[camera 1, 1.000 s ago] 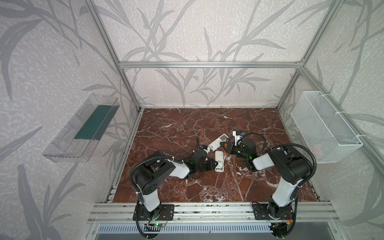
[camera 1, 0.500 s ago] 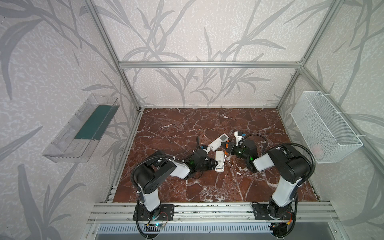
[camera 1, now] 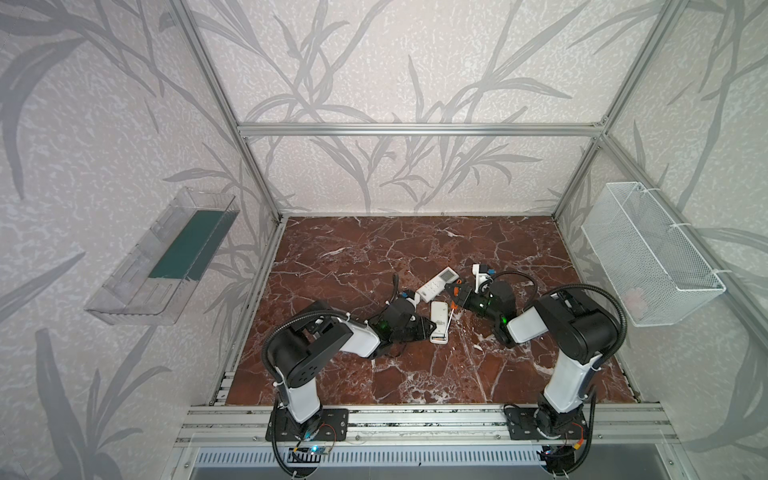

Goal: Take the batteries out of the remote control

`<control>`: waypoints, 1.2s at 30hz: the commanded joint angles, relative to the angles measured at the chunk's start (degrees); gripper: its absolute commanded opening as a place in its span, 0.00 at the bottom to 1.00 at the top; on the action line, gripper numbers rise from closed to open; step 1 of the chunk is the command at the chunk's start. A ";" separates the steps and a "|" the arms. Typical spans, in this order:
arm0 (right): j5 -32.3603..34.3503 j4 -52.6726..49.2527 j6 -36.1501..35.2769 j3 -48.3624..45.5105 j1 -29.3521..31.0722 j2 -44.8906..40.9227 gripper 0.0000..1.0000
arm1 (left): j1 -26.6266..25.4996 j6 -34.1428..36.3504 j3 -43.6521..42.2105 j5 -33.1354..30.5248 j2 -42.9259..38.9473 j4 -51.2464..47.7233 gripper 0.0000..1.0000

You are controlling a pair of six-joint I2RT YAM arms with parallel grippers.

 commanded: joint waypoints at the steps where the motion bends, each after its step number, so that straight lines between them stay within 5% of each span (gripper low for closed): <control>1: 2.08 2.90 -0.32 -0.44 -0.49 -0.63 0.00 | -0.15 -0.67 -0.94 -0.89 2.46 -5.18 0.27; 17: 2.19 5.61 1.99 -0.58 -0.59 1.81 0.00 | -0.15 -0.51 -0.84 -0.60 2.59 -5.01 0.27; 27: -2.18 -7.66 -6.12 0.21 -0.05 -6.14 0.00 | -0.21 -0.62 -0.31 -0.32 3.69 -5.10 0.26; 36: -2.70 3.41 2.53 -0.26 0.04 2.72 0.00 | -0.21 -1.22 -0.13 -0.06 4.55 -4.89 0.26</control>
